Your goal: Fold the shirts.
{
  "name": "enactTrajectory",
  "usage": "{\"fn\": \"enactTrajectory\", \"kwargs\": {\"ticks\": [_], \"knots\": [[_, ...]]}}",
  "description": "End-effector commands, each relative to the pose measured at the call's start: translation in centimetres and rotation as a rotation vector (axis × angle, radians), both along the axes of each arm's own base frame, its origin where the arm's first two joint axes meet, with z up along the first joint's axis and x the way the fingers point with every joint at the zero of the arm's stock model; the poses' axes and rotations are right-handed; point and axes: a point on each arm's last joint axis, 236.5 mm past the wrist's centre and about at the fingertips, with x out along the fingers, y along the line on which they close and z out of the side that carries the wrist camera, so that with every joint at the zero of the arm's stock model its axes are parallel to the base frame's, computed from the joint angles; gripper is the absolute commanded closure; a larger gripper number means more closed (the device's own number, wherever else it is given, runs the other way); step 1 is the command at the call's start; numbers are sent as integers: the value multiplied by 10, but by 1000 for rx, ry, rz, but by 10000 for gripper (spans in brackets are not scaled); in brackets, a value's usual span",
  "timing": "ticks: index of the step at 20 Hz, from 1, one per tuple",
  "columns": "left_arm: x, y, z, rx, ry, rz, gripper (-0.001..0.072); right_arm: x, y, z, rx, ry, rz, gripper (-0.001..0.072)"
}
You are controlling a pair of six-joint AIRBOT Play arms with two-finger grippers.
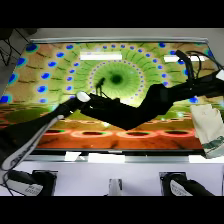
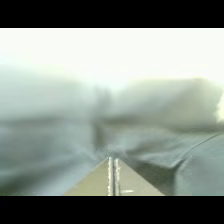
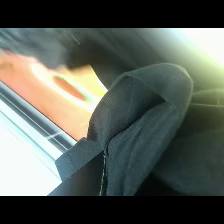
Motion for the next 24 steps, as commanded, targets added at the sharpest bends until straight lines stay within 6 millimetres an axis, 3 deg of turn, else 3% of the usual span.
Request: {"fn": "enactTrajectory", "kwargs": {"ticks": [1,4,6,7,8,9,11,13,16,18,19,20,21,24], "knots": [[55,120,79,124,-221,181,676,25,50,-21,54,-9,24,689],[58,203,173,91,-373,341,675,54,128,-58,155,1,14,688],[42,230,219,77,-456,388,675,64,173,-94,221,64,-24,643],[31,235,237,71,-490,394,675,72,193,-106,275,82,-57,389],[23,236,248,68,-513,390,675,80,209,-105,344,57,-63,75],[14,234,256,65,-523,377,674,84,217,-98,409,46,-61,26],[0,229,259,69,-519,342,674,91,200,-87,424,42,-79,35],[-3,228,256,76,-510,328,674,93,158,-82,351,26,-61,36],[-2,229,254,87,-509,328,674,74,52,-107,36,88,-60,45],[-2,229,254,87,-509,328,673,32,-27,-141,-253,254,-40,62],[-2,229,254,87,-509,327,673,11,-52,-156,-358,331,-18,62],[-2,229,254,86,-509,327,673,-1,-60,-168,-397,373,-9,61],[-3,228,254,86,-509,324,673,-5,-51,-180,-360,390,-30,61],[-5,223,253,85,-504,310,673,10,-9,-205,-178,392,-157,61]]}}
